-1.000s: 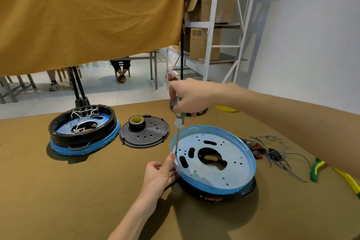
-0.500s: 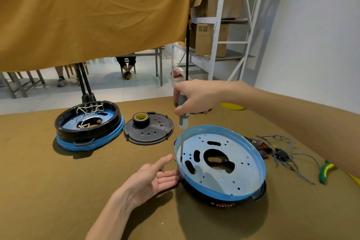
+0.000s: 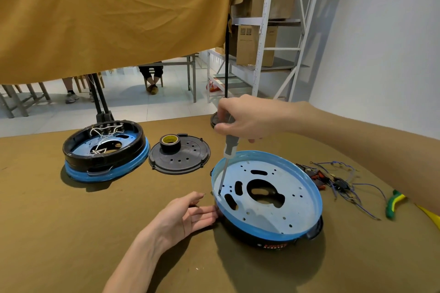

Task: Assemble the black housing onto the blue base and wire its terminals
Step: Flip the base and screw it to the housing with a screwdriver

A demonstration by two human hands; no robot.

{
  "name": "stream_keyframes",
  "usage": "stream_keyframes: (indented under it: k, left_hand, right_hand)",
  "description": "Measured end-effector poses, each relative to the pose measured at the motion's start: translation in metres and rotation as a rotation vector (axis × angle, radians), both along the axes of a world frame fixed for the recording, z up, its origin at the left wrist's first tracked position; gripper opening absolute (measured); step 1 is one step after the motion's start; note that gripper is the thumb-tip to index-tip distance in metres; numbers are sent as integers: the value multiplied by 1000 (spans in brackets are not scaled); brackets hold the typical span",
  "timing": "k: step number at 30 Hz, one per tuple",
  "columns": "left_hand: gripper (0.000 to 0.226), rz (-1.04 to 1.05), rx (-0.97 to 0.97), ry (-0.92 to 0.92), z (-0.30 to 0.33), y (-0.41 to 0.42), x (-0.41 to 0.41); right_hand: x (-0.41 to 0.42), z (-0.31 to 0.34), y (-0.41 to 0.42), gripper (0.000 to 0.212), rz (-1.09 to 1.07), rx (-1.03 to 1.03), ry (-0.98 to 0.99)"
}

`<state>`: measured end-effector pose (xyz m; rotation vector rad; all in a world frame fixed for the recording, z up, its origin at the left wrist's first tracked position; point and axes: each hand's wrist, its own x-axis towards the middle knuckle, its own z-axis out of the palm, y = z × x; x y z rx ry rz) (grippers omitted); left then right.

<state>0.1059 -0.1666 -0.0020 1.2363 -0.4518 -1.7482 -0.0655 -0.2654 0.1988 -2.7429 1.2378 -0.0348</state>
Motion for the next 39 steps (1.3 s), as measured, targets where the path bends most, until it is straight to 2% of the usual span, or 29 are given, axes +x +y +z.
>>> stream_keyframes:
  k: [3,5,7,12,15,20,22,24,28,30,32,36,39]
  left_hand:
    - [49,8,-6,16,0,2,-1]
    - [42,12,-11,16,-1,2,-1]
    - [35,17,-14,10,-1,2,-1]
    - [17,15,-25,1,-2,3,-1]
    - [11,21,-32,-6,-3,3,-1]
    - [9,23,-39,-8,-3,4,-2]
    - [10,25,-39,-11,-3,3,-3]
    - [11,29,-38,-8,-2,3,-3]
    - [14,29,-46,4,-2,3,-2]
    - [14,28,-48,3,-3,3,-2]
    - [13,25,-48,3,-3,3,-1]
    - [12,31,-39,18,-4,2,0]
    - [12,32,-32,6,-5,1,-1]
  right_hand:
    - [-3,9,3,27,-1,149,-1]
    - [-2,8,4,22,0,92,-5]
    - [0,2,7,28,2,12,0]
    - [-1,12,9,40,7,202,28]
    - [4,4,8,30,-3,59,22]
    - [8,8,8,37,11,173,62]
    - [11,3,7,30,-4,71,90]
    - [13,-3,7,35,-10,-10,89]
    - [7,4,6,34,-13,158,72]
    - [7,-1,6,27,-21,91,54]
    - [7,-4,6,32,-29,40,28]
    - [0,6,7,36,-20,208,40]
    - [2,-1,9,31,-23,42,61]
